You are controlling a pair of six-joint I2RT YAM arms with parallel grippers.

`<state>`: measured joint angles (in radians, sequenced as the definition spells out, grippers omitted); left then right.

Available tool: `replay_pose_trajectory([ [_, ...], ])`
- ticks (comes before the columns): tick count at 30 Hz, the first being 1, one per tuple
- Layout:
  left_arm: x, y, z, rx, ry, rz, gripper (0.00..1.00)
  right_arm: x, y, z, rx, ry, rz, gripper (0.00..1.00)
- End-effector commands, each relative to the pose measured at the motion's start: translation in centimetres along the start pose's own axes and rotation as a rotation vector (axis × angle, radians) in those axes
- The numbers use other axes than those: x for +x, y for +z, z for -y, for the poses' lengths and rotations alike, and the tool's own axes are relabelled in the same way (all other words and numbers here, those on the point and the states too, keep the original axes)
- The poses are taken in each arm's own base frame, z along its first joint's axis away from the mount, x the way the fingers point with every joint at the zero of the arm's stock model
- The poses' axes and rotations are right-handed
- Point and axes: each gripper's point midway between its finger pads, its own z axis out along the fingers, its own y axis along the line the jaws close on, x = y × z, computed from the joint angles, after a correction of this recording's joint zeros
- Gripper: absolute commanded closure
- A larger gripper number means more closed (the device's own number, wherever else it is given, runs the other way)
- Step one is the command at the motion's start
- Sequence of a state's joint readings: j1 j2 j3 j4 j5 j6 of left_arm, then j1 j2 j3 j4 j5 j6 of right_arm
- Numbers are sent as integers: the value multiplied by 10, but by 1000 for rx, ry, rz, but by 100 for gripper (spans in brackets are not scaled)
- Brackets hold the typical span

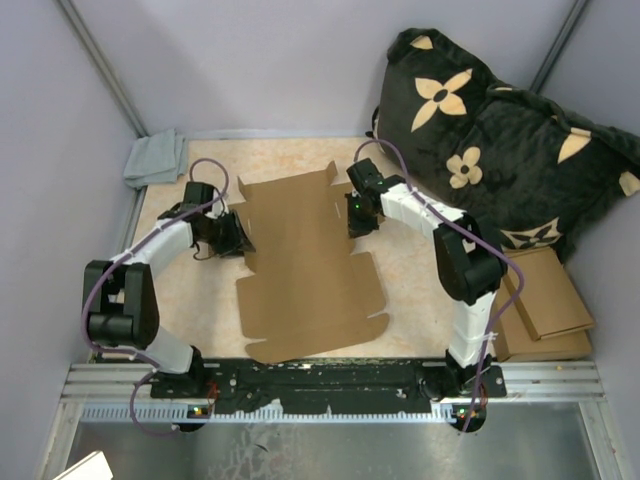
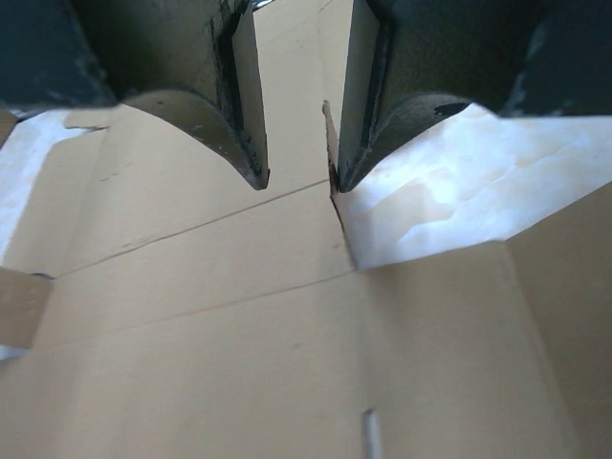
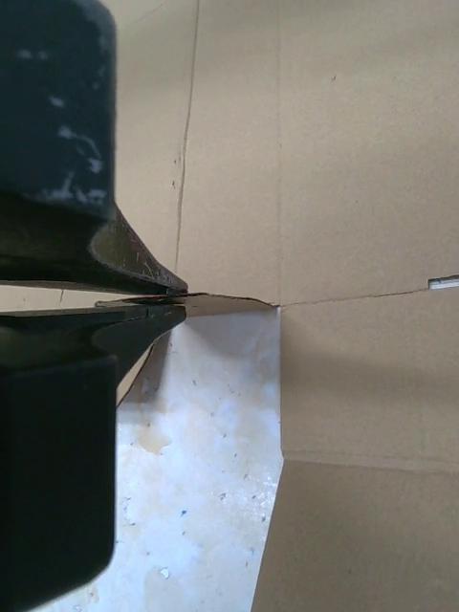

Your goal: Fold the paper box

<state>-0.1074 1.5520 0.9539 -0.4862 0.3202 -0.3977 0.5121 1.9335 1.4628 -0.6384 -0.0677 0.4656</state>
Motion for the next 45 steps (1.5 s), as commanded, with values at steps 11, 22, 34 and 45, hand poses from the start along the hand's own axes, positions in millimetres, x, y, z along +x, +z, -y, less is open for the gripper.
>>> replay_pose_trajectory([
  [11, 0, 49, 46, 77, 30, -58, 58, -2, 14, -25, -122, -29, -42, 68],
  [22, 7, 65, 39, 32, 28, -79, 58, -11, -13, -43, -170, -78, -24, 64],
  [34, 13, 61, 36, 26, 27, -82, 58, 15, 19, -57, -198, -112, -114, 62],
  [45, 8, 55, 42, 24, 28, -67, 57, 32, 43, -50, -134, -114, -162, 60],
])
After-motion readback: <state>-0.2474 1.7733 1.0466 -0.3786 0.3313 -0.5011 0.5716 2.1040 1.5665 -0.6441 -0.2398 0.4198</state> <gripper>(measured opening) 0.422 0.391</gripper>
